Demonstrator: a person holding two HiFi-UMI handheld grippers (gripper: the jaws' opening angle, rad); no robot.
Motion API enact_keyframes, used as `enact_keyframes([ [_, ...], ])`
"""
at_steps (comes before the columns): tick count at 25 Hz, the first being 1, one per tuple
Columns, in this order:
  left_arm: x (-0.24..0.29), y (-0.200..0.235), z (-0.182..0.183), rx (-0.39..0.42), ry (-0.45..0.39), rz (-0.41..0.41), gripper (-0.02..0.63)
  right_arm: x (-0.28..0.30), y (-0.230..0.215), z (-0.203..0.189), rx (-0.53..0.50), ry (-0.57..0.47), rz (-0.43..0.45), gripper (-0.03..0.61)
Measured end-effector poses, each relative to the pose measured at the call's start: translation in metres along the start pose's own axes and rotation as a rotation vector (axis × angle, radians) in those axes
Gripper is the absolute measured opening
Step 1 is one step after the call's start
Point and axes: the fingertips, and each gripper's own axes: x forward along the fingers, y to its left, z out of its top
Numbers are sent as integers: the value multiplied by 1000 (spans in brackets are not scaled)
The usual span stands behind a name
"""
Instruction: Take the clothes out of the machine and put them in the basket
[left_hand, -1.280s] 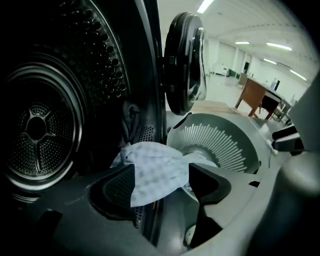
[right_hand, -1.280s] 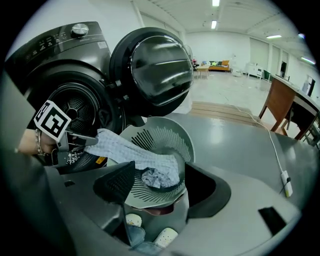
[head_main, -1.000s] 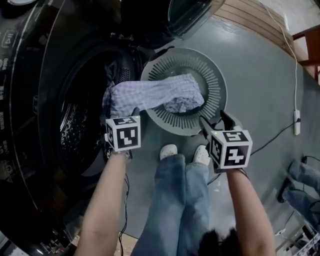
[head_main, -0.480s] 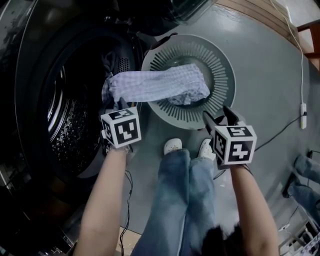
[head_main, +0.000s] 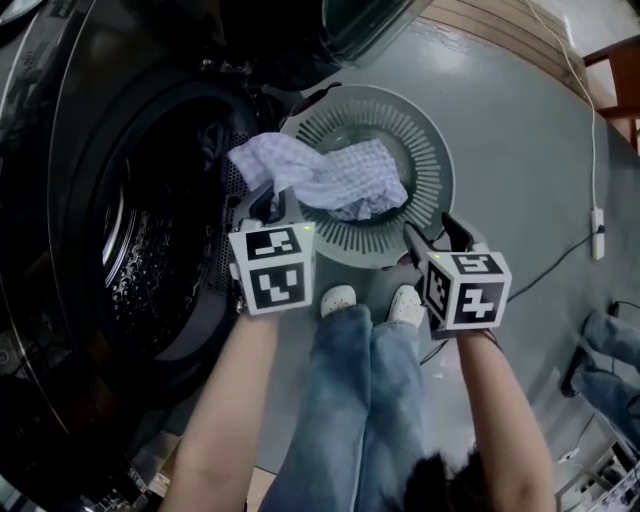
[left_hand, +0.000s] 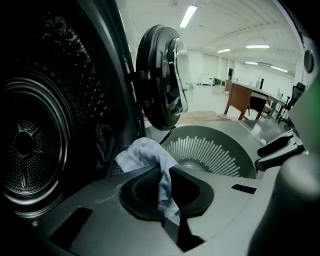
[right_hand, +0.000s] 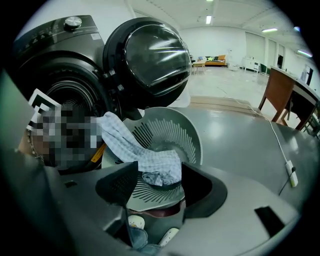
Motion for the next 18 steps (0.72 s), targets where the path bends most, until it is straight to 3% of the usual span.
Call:
enact_keyframes([
  [9,-16,-84,47,-98,-143,-347,20,-9,-19,9,40,-15,-13,256],
  [12,-17,-102,48,-117,-136,-445,21,-9,-23,8,46,-16,-15,253],
  [13,-15,-105,45,-117,-122,-457,64,-9,-23,7,47,-17,-15,253],
  [14,-13,-107,43,-116,-106,-464,240,-9,-22,7,47,-17,-13,253],
  [15,-10,-107,40,-116,-90,-464,371,-8,-22,6,47,-16,-12,252],
  [18,-4,-98,31,-100,-58,-415,393,-5,-21,6,48,-13,-5,252],
])
